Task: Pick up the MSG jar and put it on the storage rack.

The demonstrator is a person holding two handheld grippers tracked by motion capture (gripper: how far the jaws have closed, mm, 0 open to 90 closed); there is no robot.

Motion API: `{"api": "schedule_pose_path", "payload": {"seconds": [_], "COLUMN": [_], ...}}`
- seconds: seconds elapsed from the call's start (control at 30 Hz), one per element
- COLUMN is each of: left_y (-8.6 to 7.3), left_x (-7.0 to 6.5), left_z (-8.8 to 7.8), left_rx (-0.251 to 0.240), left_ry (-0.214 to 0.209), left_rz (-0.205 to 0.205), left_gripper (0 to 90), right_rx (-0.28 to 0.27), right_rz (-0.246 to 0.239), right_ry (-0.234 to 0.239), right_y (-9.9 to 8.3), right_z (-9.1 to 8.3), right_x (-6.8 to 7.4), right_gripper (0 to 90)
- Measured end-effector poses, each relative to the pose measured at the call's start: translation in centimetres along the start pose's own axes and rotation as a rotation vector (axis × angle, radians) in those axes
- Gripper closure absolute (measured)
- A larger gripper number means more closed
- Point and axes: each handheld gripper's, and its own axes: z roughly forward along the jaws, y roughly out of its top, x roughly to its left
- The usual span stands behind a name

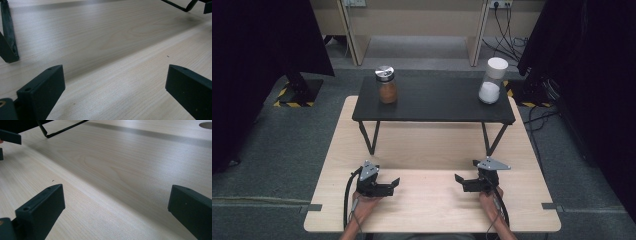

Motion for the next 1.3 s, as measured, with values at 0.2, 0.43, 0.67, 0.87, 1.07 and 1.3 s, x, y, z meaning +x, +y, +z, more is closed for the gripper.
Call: {"api": "schedule_pose_path", "payload": {"seconds": [0.2, 0.43, 0.67, 0.87, 1.07, 1.3], "left_y": [0.04, 0.08, 0.0, 0.06, 0.06, 0.07], "left_x": [0.01, 0.0, -0.04, -0.04, -0.05, -0.05], "left_z": [0.07, 0.09, 0.08, 0.08, 0.09, 0.09], "left_rx": [0.0, 0.002, -0.002, 0.001, 0.002, 0.002], "left_ry": [-0.002, -0.001, 0.0, 0.001, 0.001, 0.001], "left_rz": [0.0, 0.0, -0.002, 0.001, 0.002, 0.003], "left_gripper": [1.8, 1.8, 1.8, 1.8, 1.8, 1.8], "right_rx": [-0.003, -0.002, -0.002, -0.002, 0.0, 0.004], "right_rz": [-0.002, -0.003, -0.006, -0.007, -0.009, -0.014], "right_ry": [-0.002, -0.001, -0.001, -0.001, 0.0, -0.001], "right_y": [-0.06, -0.04, -0.04, -0.03, 0.01, 0.08], "right_z": [-0.03, -0.02, 0.0, 0.02, 0.04, 0.09], "right_x": [0.05, 0.04, 0.05, 0.06, 0.05, 0.1], "right_gripper": [1.0, 1.1, 1.1, 1.1, 1.1, 1.1]}}
